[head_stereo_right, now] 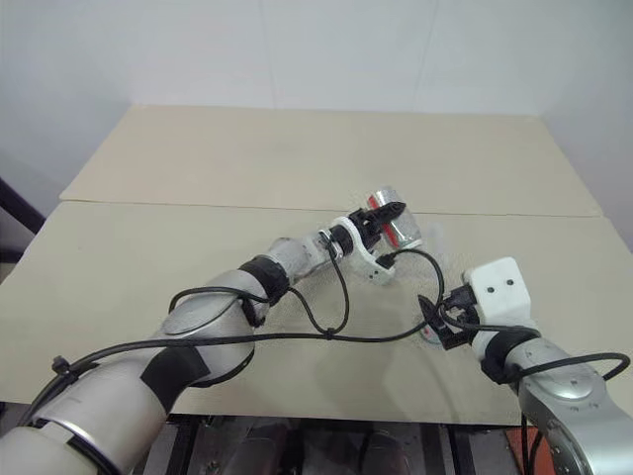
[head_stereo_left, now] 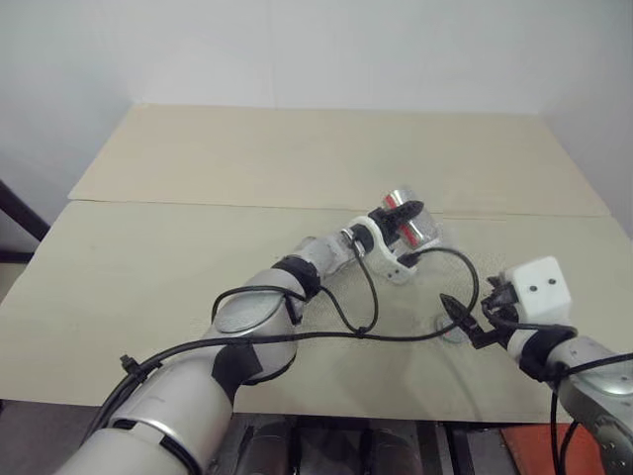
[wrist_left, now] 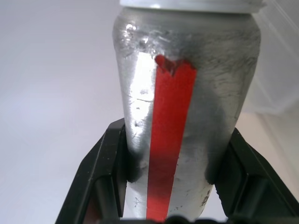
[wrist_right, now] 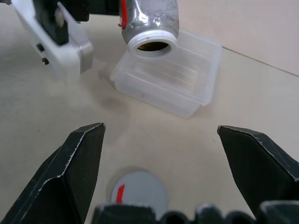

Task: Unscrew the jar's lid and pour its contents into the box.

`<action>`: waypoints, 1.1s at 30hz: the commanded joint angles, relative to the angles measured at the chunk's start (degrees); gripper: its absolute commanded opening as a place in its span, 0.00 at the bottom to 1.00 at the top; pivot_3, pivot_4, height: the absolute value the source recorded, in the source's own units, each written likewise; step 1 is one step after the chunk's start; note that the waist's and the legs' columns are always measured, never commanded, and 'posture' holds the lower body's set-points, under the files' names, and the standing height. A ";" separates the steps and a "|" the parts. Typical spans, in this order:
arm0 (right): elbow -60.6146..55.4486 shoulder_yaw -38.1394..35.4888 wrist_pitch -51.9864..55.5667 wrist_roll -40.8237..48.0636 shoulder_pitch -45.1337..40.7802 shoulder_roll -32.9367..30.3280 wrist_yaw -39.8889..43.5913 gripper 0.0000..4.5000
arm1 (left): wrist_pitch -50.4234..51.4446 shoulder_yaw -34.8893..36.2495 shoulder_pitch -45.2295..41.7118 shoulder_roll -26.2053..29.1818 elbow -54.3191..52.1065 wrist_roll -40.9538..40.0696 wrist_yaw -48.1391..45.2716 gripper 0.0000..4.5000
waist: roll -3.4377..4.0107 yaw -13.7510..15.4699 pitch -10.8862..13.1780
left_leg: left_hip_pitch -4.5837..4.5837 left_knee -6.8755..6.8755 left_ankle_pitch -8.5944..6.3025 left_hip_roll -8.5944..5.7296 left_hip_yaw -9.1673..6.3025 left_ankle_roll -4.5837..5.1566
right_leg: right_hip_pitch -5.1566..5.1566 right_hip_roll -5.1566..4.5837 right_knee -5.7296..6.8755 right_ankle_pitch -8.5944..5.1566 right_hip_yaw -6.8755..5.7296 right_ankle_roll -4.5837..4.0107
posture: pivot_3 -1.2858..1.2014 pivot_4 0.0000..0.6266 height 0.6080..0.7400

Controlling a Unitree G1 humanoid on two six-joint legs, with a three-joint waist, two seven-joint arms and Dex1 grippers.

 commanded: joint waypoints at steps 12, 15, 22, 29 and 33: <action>-3.69 -2.30 -1.83 2.58 4.01 0.02 -5.79 0.99 | 4.71 1.72 -2.65 -1.63 1.34 1.04 -2.75 0.47 | 0.01 -0.14 -0.01 | 0.01 0.06 -0.01 0.05 0.03 0.01 | -0.03 0.00 0.06 0.00 0.04 0.00 | 0.52 0.24 1.00; -3.69 -1.46 -1.15 1.93 3.35 0.15 -5.61 0.99 | 4.83 2.81 -2.48 -1.00 1.31 0.63 -3.42 0.47 | 0.01 -0.14 -0.01 | 0.01 0.07 -0.01 0.05 0.03 0.01 | -0.03 0.00 0.08 0.00 0.04 0.00 | 0.52 0.24 1.00; -1.92 0.09 -1.30 0.65 1.64 -0.52 -4.36 0.99 | 2.94 30.04 0.40 -1.95 0.24 -26.60 -30.99 0.47 | 0.05 -0.31 -0.03 | 0.02 0.16 0.00 0.08 0.04 0.01 | -0.04 0.00 0.13 0.00 0.04 0.00 | 0.52 0.24 1.00; -0.80 1.42 -1.43 0.06 0.03 -0.96 -2.99 0.99 | 11.40 51.03 0.17 -1.26 -1.99 -45.34 -42.22 0.47 | 0.06 -0.64 -0.04 | 0.08 0.34 0.00 0.01 0.05 0.00 | 0.08 0.00 0.24 0.00 0.01 0.00 | 0.52 0.24 1.00; -0.37 1.77 -1.97 -0.35 -0.74 -1.01 -1.84 0.99 | 11.53 51.03 0.25 -0.39 -2.24 -45.03 -42.20 0.47 | 0.06 -0.64 -0.04 | 0.10 0.38 0.00 -0.10 0.04 0.00 | 0.11 0.00 0.29 0.01 0.02 0.00 | 0.52 0.24 1.00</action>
